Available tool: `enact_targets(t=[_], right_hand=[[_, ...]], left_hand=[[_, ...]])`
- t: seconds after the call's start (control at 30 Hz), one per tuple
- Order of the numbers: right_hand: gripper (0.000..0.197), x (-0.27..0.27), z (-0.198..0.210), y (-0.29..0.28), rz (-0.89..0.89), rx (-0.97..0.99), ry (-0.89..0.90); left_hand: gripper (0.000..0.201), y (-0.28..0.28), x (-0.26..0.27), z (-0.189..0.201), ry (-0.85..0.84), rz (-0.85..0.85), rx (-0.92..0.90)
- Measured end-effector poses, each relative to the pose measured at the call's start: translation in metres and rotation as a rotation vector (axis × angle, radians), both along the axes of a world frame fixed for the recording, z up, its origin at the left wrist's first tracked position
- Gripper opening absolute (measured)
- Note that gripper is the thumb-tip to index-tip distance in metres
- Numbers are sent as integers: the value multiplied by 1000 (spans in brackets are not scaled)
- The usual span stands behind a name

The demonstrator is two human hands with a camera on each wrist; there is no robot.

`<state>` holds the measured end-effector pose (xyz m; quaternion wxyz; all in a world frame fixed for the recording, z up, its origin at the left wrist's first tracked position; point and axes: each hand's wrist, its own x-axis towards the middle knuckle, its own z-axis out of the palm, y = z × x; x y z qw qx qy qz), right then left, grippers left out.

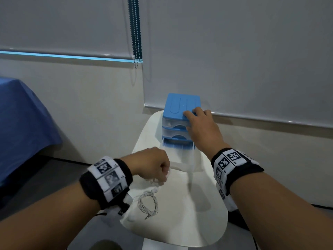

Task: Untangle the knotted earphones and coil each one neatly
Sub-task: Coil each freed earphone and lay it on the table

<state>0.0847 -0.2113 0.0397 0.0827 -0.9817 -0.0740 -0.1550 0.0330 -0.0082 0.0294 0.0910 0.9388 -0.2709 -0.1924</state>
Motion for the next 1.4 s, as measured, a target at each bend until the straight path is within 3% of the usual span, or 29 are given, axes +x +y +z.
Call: enact_targets(t=[0.2,0.3,0.37,0.47,0.63,0.7,0.83,1.13,1.3,1.4], right_hand=[[55,0,0,2,-8,20,4],[54,-1,0,4,-14,22,0],[54,-1,-1,4,-14,25,-7],[54,-1,-2,4,-14,33,-17],[56,-2,-2,2,-16,63,-10],[59,-2,-2,1,-16,62,-1],[63,-3,-1,1,-17,53,10],[68,-1,-3,-4,2,60,-6],[68,-1,-5,-5,2,66,-18],[64,-1,-4,-4,1,64,-26]], left_hand=[[11,28,9,53,279,226,-638],[9,27,17,69,236,281,-838],[8,21,24,73,165,259,-866],[10,4,34,65,14,161,-738],[28,-28,42,19,-236,-60,-121],[35,-41,43,0,-319,-111,5],[21,-57,48,-20,-445,-96,-12],[20,-37,57,-13,-523,-183,-37],[17,-33,52,-9,-317,-161,121],[28,-42,51,-8,-291,-162,159]])
